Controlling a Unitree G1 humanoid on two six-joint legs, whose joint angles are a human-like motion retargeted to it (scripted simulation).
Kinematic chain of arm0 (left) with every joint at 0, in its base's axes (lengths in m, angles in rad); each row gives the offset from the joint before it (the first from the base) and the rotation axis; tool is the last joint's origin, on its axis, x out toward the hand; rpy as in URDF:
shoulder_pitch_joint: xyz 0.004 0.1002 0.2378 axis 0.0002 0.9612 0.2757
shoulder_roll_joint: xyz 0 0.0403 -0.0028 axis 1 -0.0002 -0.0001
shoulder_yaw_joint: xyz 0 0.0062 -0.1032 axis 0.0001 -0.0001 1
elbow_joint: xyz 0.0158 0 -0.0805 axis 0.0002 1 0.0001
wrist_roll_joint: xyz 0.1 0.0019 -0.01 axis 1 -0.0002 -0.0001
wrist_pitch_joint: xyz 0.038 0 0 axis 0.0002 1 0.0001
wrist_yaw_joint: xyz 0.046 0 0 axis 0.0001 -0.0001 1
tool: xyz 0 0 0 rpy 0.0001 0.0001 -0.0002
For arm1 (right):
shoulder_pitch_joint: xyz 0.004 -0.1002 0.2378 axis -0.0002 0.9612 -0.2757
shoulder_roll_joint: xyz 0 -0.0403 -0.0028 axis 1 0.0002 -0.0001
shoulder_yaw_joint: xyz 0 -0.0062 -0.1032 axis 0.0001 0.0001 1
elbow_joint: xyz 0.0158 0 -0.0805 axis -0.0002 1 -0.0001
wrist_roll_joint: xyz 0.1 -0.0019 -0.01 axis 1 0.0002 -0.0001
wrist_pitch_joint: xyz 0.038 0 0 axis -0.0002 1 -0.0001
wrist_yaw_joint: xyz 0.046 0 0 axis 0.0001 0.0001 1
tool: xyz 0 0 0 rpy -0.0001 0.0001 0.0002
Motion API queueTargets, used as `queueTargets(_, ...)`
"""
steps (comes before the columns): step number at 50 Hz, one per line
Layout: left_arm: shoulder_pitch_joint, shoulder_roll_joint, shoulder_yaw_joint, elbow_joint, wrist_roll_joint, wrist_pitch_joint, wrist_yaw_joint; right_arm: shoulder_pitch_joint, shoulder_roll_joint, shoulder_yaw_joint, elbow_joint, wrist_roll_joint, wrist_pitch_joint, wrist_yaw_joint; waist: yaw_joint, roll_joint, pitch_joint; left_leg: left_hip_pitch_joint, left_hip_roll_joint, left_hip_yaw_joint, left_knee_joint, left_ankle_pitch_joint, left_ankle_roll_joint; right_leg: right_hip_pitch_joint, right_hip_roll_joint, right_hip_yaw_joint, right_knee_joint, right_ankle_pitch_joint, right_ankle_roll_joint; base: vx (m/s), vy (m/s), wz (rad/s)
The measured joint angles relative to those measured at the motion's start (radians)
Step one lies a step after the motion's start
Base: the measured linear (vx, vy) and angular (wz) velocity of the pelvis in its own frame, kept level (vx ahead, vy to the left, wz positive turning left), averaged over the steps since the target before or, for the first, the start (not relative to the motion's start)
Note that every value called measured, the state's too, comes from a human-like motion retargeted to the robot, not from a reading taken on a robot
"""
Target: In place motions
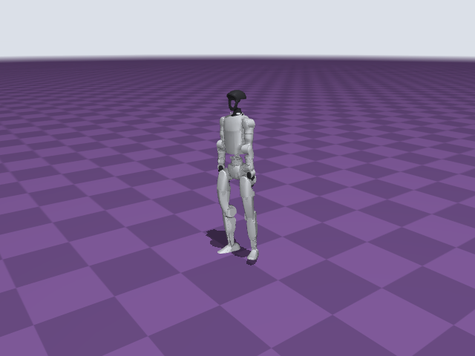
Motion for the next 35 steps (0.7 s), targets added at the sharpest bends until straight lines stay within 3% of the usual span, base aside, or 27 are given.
queueTargets(35,-0.002,0.0,0.002,0.0,0.003,0.002,-0.005,-0.001,0.001,0.0,0.0,-0.002,0.0,0.003,0.0,-0.001,-0.002,-0.001,0.0,-0.004,-0.001,0.001,0.0,-0.001,0.001,-0.002,0.0,-0.001,0.0,0.0,0.0,0.0)
